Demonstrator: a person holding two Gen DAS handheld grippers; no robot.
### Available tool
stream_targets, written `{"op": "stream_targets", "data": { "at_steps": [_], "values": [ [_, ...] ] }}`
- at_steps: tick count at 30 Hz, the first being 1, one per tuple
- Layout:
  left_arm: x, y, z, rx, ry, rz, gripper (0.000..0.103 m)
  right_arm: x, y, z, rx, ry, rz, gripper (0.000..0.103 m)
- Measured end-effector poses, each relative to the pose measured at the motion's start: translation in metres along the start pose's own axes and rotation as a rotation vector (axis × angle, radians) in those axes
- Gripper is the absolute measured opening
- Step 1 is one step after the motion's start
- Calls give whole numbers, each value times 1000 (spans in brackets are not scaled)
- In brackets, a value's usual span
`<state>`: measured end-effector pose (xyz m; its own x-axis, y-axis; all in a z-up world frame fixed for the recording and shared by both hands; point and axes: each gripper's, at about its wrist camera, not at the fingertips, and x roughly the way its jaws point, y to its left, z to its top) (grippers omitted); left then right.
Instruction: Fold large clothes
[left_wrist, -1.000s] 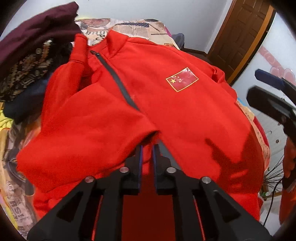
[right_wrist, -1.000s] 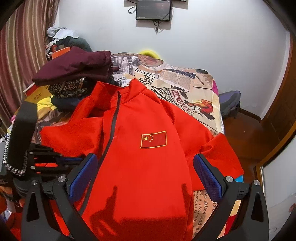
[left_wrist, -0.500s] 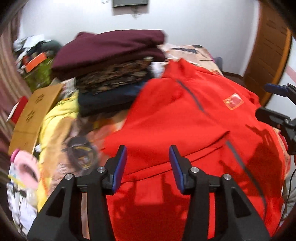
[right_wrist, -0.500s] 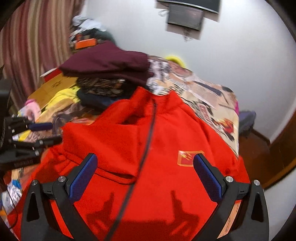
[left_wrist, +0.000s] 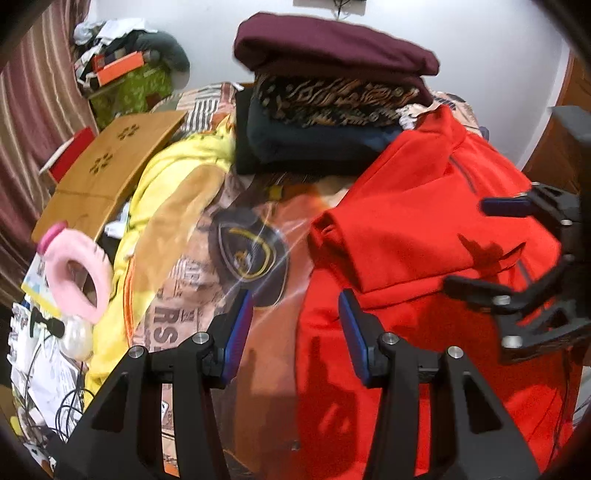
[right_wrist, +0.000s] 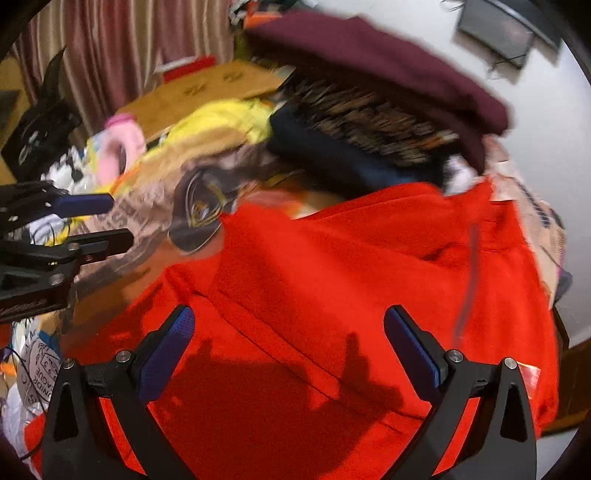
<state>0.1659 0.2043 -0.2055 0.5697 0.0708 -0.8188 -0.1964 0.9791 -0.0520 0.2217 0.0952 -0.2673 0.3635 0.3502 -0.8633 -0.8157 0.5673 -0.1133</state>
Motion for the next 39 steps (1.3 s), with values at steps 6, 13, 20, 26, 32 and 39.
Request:
{"op": "stream_targets", "data": {
  "at_steps": [6,13,20,26,32,39],
  "values": [
    [23,9,-13,6,55,-3,47,52,16,3,-61,142,13,73],
    [54,4,-24,25,121,-10,47,72,20,10,-87,154,6,53],
    [69,-9,-23,43,147,-55,47,56,-3,13,29,103,107,11],
    [82,-30,-18,105,166,-80,47,6,-33,16,152,-27,143,8],
    [94,-58,-19,208,180,-66,47,-53,-77,19,287,-173,147,7],
    [101,-81,-14,294,126,7,47,-118,-130,9,386,-337,52,7]
  ]
}}
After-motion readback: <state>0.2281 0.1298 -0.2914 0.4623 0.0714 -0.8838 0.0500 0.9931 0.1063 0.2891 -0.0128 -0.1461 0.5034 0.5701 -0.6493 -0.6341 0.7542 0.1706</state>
